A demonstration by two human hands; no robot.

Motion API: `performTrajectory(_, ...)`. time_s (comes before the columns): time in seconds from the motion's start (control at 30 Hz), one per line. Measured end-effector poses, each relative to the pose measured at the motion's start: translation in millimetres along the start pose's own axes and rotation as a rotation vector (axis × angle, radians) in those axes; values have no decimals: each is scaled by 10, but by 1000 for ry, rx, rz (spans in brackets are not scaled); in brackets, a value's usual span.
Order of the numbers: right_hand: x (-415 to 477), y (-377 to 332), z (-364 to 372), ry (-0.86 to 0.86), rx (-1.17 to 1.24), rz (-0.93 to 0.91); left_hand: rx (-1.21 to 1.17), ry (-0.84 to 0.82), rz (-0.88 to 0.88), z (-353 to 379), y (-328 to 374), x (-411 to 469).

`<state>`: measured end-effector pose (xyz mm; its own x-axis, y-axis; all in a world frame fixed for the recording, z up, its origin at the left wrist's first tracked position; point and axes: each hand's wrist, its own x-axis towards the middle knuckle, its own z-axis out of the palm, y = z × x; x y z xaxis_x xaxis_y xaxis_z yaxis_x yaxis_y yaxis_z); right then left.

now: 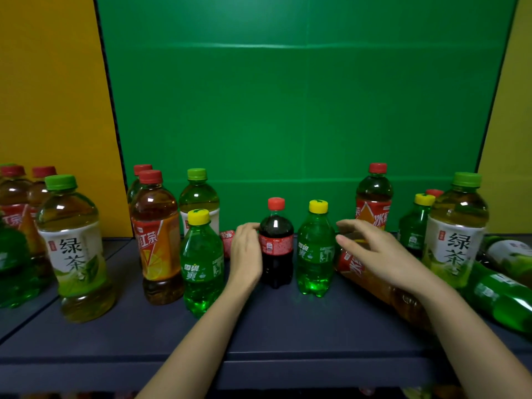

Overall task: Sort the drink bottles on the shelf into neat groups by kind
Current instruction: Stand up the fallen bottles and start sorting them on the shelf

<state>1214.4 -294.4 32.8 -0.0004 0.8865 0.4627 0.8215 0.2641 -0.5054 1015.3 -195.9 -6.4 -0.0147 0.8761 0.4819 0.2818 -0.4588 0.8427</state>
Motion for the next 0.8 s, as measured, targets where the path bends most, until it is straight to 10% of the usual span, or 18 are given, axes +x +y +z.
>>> performTrajectory(0.37,-152,178,-136,-223,-431,200,1008,-38,-24,100,-219,315)
performTrajectory(0.8,-138,207,3,-254,-708,419,1357,-27,-36,162,-291,498)
